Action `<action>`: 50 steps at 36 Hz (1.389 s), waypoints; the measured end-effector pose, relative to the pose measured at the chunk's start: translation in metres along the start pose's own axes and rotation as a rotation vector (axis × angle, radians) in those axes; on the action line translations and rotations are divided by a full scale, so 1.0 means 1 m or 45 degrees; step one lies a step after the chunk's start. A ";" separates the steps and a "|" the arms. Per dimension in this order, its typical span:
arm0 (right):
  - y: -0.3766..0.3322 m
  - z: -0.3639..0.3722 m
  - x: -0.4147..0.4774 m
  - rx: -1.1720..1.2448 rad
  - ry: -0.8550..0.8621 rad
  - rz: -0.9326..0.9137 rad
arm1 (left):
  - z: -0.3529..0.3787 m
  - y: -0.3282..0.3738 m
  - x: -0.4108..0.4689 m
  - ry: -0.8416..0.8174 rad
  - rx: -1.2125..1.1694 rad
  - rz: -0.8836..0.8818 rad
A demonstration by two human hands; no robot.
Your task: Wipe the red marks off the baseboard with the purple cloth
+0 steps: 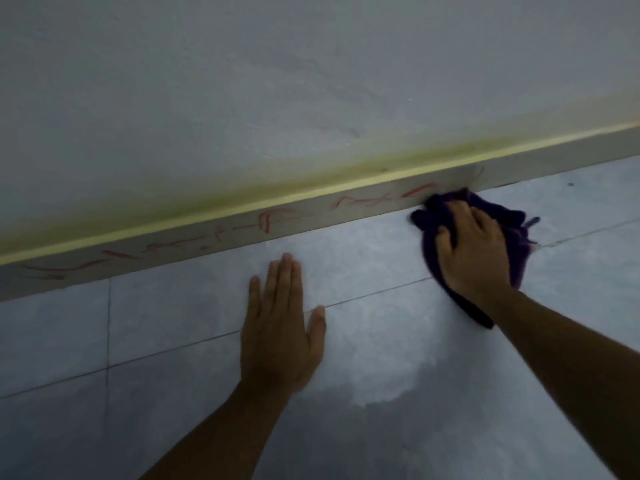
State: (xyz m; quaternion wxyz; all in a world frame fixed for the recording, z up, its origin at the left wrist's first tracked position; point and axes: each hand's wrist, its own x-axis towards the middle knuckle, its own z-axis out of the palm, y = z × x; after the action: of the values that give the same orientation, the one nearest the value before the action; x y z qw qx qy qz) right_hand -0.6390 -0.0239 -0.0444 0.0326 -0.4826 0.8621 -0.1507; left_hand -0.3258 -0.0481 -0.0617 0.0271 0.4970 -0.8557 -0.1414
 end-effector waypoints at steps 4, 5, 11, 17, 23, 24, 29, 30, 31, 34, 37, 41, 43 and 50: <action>-0.021 0.012 -0.003 -0.010 0.013 0.172 | 0.002 -0.001 0.000 0.010 0.026 0.017; -0.033 0.015 -0.006 -0.008 -0.007 0.223 | 0.003 -0.001 0.000 0.017 0.024 0.016; -0.108 0.025 -0.048 0.075 -0.273 -0.196 | 0.004 -0.002 0.001 -0.004 0.048 0.022; -0.100 0.025 -0.049 0.105 -0.390 -0.487 | 0.005 -0.001 0.003 -0.008 0.082 0.009; -0.018 0.002 -0.035 0.061 -0.146 -0.101 | 0.006 0.010 0.006 0.025 0.038 -0.080; -0.004 0.000 -0.027 0.028 -0.101 -0.006 | 0.006 0.014 0.006 0.035 0.035 -0.092; 0.013 0.003 0.003 -0.103 -0.086 0.316 | 0.008 0.020 0.006 0.053 0.050 -0.096; 0.004 0.005 0.004 -0.100 -0.089 0.350 | 0.008 0.019 0.006 0.043 0.059 -0.092; -0.008 0.006 0.004 -0.096 -0.098 0.366 | 0.008 0.019 0.006 0.034 0.066 -0.089; -0.048 0.015 -0.007 -0.092 -0.158 0.271 | 0.008 0.019 0.007 0.009 0.080 -0.094; -0.086 0.022 -0.036 0.003 -0.253 -0.040 | 0.007 0.019 0.008 0.004 0.077 -0.106; -0.085 0.017 -0.050 0.126 -0.457 -0.523 | 0.009 0.017 0.008 0.001 0.092 -0.092; -0.062 0.009 -0.042 0.146 -0.496 -0.638 | 0.009 0.016 0.008 -0.003 0.095 -0.094; 0.029 -0.010 -0.007 0.007 -0.275 -0.208 | 0.009 0.015 0.007 0.033 0.046 -0.076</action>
State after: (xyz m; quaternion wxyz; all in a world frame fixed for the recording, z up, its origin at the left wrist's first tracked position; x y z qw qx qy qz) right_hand -0.6616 -0.0016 -0.0440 0.1144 -0.5644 0.8111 -0.1024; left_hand -0.3439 -0.0450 -0.0673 0.0249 0.5246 -0.8424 -0.1205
